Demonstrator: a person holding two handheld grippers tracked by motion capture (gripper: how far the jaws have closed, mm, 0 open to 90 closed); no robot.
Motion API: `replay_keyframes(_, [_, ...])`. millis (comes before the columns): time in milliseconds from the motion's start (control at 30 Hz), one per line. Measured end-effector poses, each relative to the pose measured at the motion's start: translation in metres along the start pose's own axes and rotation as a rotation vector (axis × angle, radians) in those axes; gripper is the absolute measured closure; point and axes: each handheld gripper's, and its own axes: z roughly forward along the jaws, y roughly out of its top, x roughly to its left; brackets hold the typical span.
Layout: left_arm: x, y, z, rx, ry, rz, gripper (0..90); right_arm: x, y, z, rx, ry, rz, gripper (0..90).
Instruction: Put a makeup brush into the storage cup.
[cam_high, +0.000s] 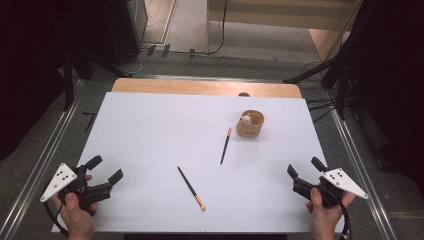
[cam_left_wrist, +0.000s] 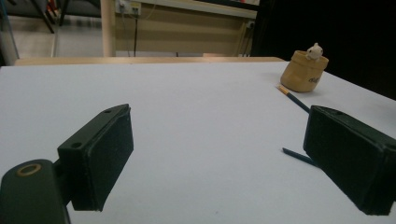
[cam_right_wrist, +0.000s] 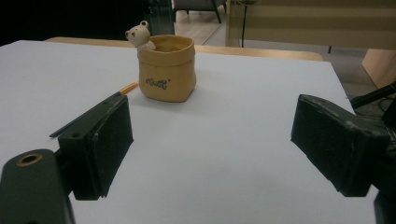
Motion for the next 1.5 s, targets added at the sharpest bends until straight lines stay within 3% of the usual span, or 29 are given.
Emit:
replay_keyframes(400, [-0.016, 0.003, 0.017, 0.022, -0.043, 0.023, 9.0, 0.003, 0.001, 0.005, 0.009, 0.015, -0.006, 13.2])
replay_keyframes(467, [-0.022, 0.004, 0.02, 0.034, -0.049, 0.045, 9.0, 0.003, 0.001, 0.005, 0.009, 0.018, -0.003, 13.2])
replay_keyframes(500, [-0.028, 0.005, 0.023, 0.033, -0.073, 0.043, 9.0, 0.003, 0.002, 0.006, 0.006, 0.019, 0.003, 13.2])
replay_keyframes(900, [-0.063, 0.008, 0.049, 0.071, -0.18, 0.079, 9.0, 0.009, 0.0, 0.006, 0.019, 0.019, -0.008, 13.1])
replay_keyframes(1000, [-0.069, 0.009, 0.055, 0.085, -0.201, 0.101, 9.0, 0.008, 0.0, 0.004, 0.017, 0.017, -0.001, 13.2])
replay_keyframes(1200, [-0.077, 0.013, 0.064, 0.097, -0.254, 0.096, 9.0, 0.012, -0.001, 0.006, 0.022, 0.025, -0.017, 12.2])
replay_keyframes(1300, [-0.081, 0.015, 0.068, 0.115, -0.27, 0.108, 8.9, 0.014, -0.001, 0.007, 0.029, 0.02, -0.037, 11.5])
replay_keyframes(1433, [-0.088, 0.018, 0.08, 0.156, -0.334, 0.121, 4.3, 0.017, 0.0, 0.008, 0.034, 0.023, -0.052, 10.1])
replay_keyframes(1467, [-0.091, 0.019, 0.087, 0.204, -0.375, 0.123, 1.9, 0.018, 0.0, 0.008, 0.038, 0.03, -0.054, 9.8])
replay_keyframes(1500, [-0.093, 0.02, 0.09, 0.229, -0.371, 0.135, 1.3, 0.019, 0.0, 0.008, 0.044, 0.03, -0.053, 9.6])
